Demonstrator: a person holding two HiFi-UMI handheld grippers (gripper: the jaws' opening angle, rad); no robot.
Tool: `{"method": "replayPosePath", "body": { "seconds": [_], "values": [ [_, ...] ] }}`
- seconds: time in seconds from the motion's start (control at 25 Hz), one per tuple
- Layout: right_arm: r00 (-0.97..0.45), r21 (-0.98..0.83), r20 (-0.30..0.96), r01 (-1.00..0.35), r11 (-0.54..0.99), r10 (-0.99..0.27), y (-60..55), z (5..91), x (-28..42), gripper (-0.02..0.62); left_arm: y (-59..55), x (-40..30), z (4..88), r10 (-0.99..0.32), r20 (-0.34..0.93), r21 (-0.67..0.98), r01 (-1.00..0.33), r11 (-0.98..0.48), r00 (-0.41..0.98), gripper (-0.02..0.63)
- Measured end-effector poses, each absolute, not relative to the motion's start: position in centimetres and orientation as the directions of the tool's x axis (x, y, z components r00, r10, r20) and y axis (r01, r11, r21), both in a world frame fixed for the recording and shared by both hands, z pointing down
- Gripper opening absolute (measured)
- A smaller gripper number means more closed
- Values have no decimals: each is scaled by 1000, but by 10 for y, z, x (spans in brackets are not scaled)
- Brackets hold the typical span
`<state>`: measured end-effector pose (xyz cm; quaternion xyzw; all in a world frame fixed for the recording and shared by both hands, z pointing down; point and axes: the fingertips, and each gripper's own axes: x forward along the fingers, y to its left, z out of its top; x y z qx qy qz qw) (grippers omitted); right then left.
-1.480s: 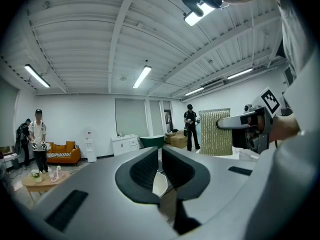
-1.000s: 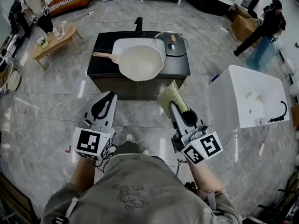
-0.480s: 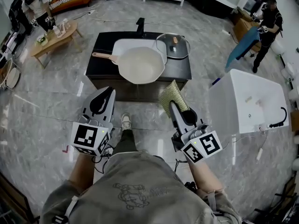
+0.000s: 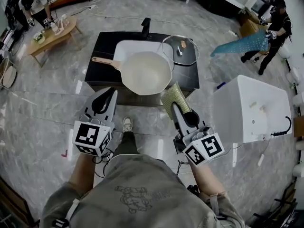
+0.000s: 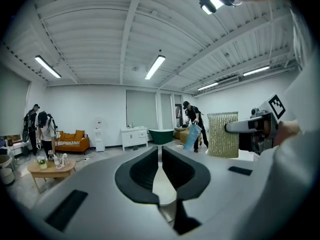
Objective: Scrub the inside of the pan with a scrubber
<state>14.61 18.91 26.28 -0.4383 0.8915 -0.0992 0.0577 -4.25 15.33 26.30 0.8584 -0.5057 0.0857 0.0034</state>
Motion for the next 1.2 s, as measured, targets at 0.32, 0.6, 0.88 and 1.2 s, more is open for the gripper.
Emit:
{"method": "replayPosePath", "body": {
  "seconds": [0.32,0.6,0.88,1.2],
  "values": [
    [-575,-236,42,-800,551,-817,105,278,125,80,67,-73,276,-857,202,-68,-866,-495,474,35],
    [-569,-242,109,-810,534,-815,30,289,96,80,-12,-100,285,-831,240,-84,-842,-532,501,35],
    [-544,-237,193,-833,499,-816,-32,312,72,80,-75,-122,313,-747,350,-130,-760,-636,565,37],
    [-491,-221,279,-869,442,-825,-78,345,68,80,-121,-124,352,-639,445,-211,-620,-755,627,38]
  ]
}}
